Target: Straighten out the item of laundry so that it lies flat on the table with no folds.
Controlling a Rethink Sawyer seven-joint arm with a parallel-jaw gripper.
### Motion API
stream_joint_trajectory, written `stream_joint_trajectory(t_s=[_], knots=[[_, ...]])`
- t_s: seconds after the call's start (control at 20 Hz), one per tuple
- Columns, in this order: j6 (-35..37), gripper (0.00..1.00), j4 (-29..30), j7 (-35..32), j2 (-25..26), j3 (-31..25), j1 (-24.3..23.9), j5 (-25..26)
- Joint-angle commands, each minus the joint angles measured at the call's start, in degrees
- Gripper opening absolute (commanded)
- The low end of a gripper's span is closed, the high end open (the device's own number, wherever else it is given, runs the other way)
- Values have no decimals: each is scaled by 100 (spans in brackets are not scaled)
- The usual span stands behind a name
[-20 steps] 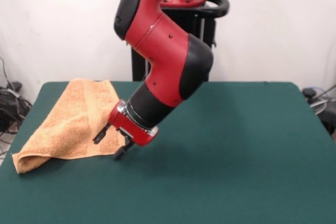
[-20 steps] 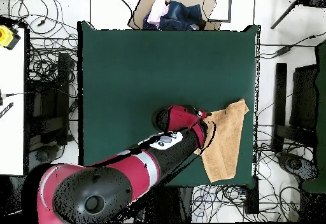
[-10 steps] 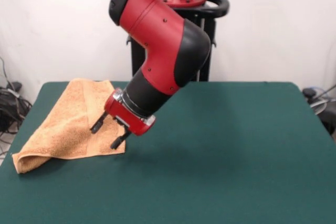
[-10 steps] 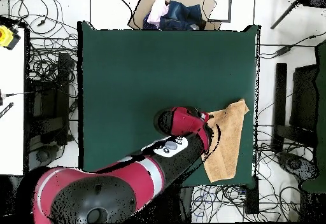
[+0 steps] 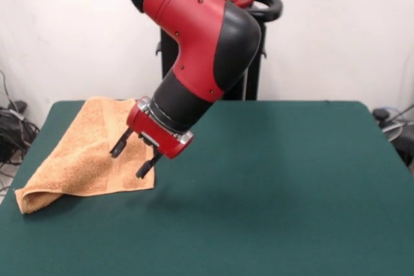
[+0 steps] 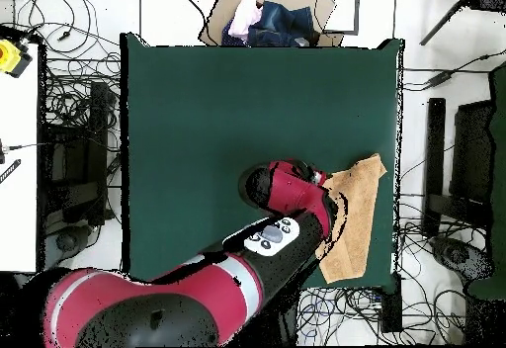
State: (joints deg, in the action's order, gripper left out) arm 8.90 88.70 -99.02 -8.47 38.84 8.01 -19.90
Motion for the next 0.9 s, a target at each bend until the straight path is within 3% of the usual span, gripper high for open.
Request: stream_joint_trajectory(t_s=[0.05,0.4,0.9], knots=[[221,100,307,-1065,-140,-1090,-90,-22],[92,100,360,-1121,-190,-1274,-188,-66],[-218,100,1047,-895,-956,-2692,-1200,153]])
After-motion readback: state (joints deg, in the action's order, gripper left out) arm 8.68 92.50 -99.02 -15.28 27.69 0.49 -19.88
